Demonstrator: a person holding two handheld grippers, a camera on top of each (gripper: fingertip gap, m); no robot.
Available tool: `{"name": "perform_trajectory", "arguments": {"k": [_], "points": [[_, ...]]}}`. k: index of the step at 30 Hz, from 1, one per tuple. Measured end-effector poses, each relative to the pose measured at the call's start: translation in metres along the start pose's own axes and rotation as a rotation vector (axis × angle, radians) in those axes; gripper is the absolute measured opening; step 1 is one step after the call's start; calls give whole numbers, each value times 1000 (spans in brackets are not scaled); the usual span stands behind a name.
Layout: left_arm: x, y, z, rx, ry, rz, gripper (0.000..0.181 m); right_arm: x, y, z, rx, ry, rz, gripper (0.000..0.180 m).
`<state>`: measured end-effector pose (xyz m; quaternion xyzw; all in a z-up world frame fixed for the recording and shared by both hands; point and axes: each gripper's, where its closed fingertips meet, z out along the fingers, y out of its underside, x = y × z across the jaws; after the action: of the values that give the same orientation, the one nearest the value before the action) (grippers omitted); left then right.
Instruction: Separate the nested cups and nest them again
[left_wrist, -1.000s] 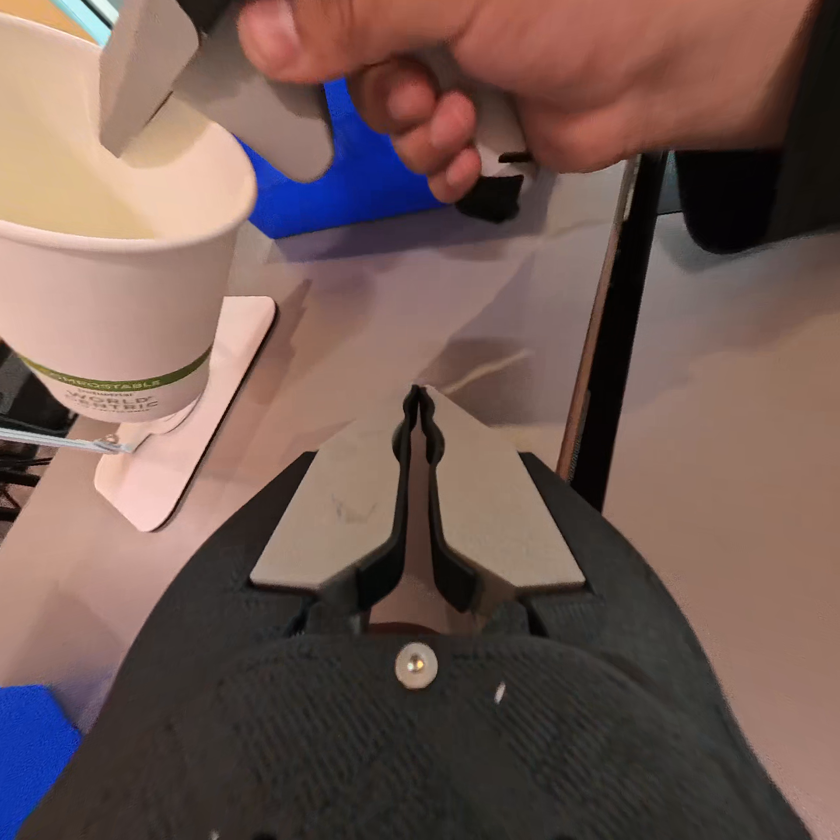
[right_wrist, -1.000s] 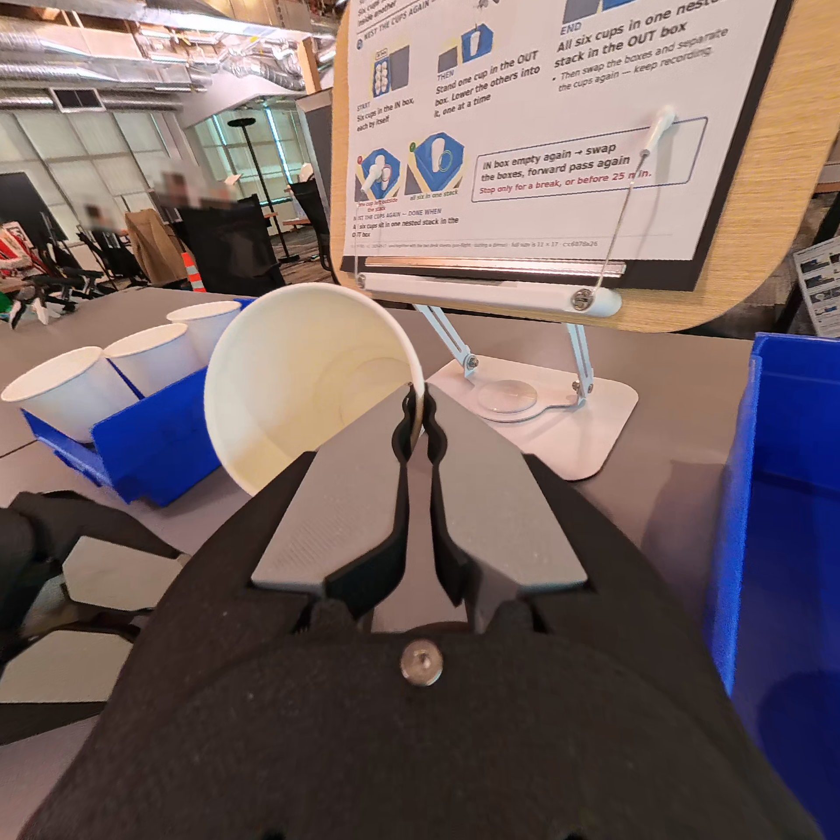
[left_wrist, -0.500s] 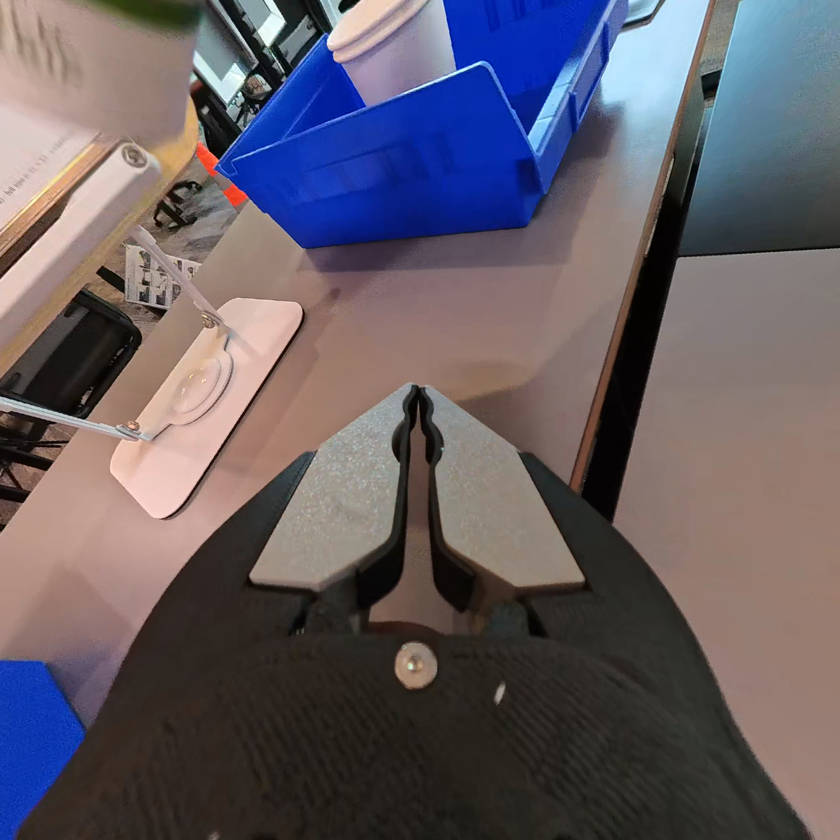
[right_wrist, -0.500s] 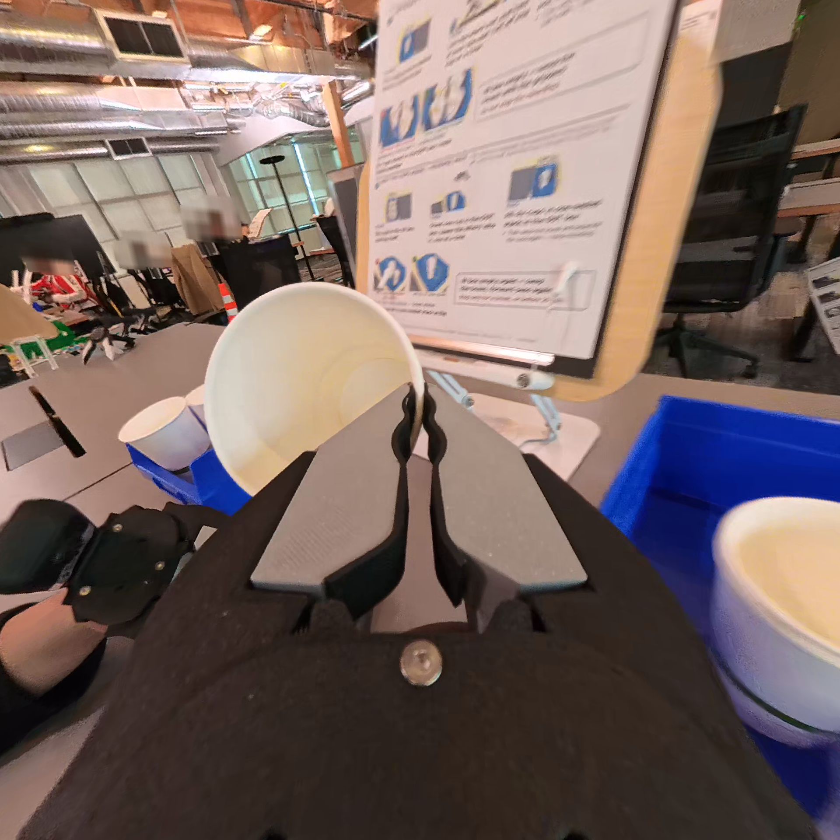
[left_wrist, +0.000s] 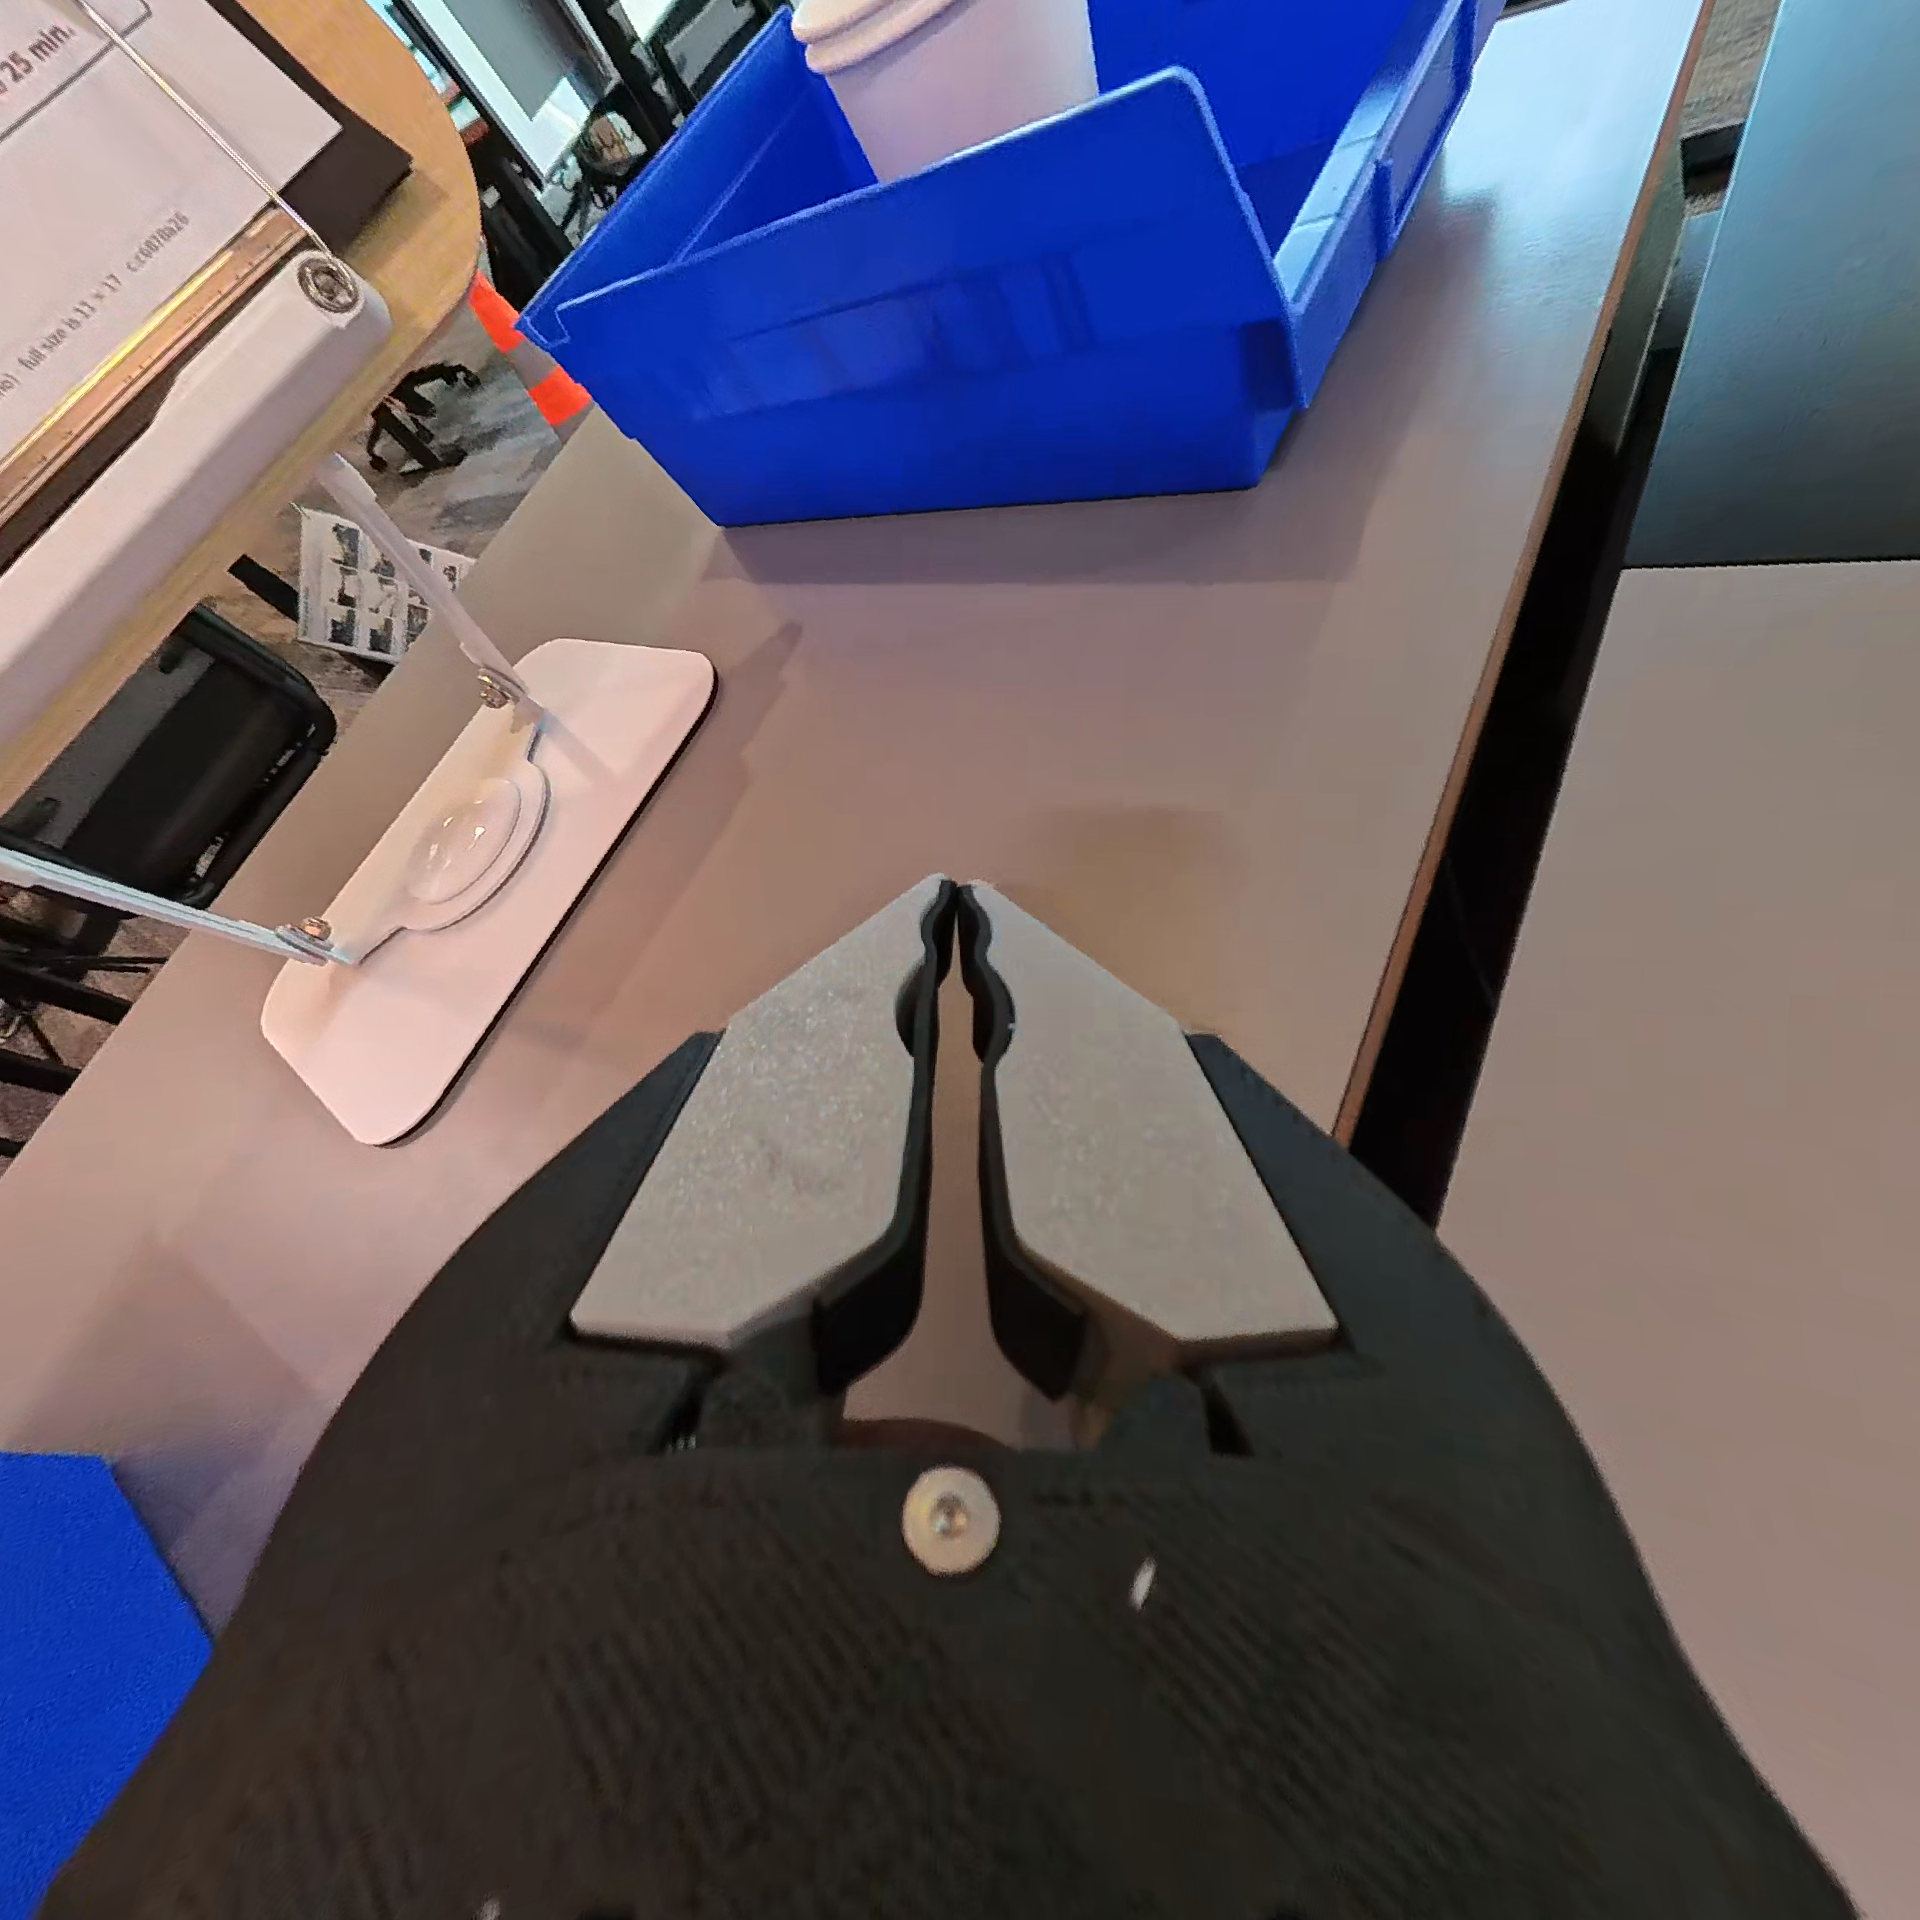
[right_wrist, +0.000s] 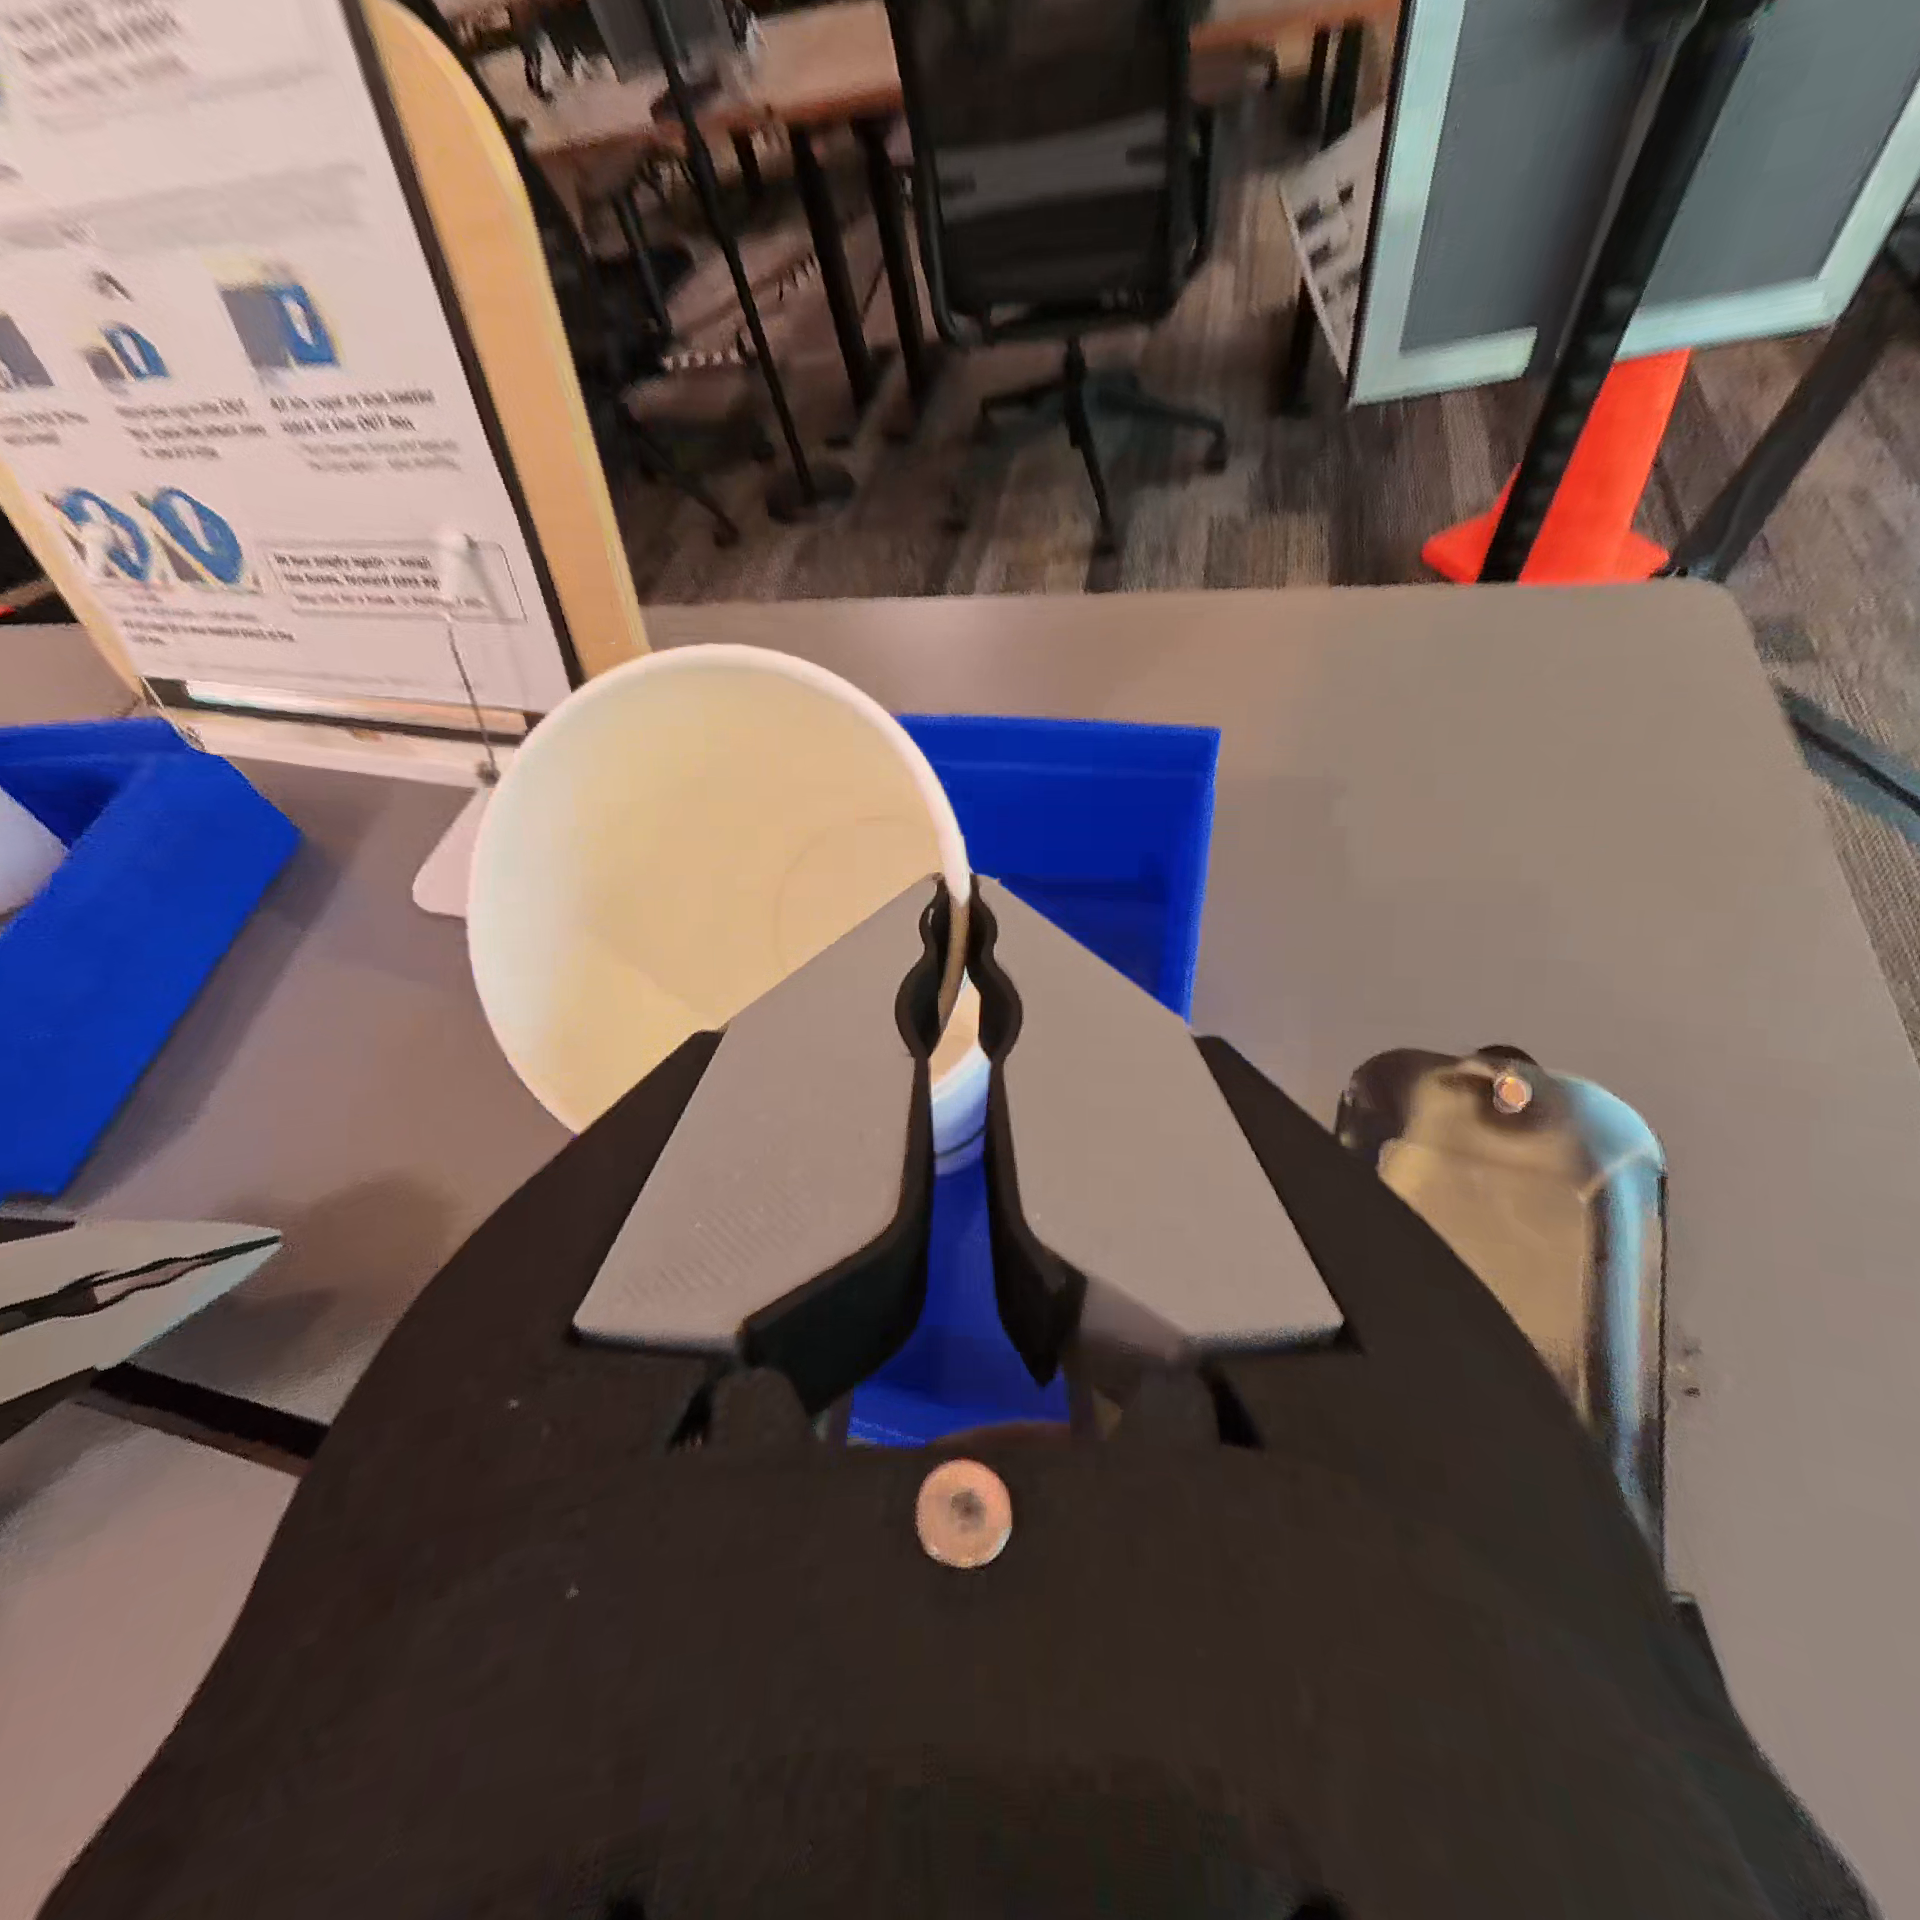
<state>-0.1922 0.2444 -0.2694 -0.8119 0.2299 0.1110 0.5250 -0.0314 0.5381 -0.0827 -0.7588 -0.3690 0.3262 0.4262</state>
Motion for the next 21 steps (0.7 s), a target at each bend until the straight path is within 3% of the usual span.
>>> {"name": "perform_trajectory", "arguments": {"k": [13, 15, 16, 17, 21], "points": [[0, 7, 3, -31, 6, -1, 0, -9, 48, 70, -376, 0, -37, 0], [-1, 7, 3, -31, 5, -3, 0, -11, 59, 78, -420, 4, -26, 11], [-1, 7, 2, -31, 5, -5, 0, -8, 58, 81, -417, 26, -33, 27], [-1, 7, 2, -30, 4, -6, 0, -6, 54, 82, -393, 48, -48, 33], [-3, 6, 1, -22, -1, -16, 0, -7, 24, 72, -247, 100, -107, 25]]}}
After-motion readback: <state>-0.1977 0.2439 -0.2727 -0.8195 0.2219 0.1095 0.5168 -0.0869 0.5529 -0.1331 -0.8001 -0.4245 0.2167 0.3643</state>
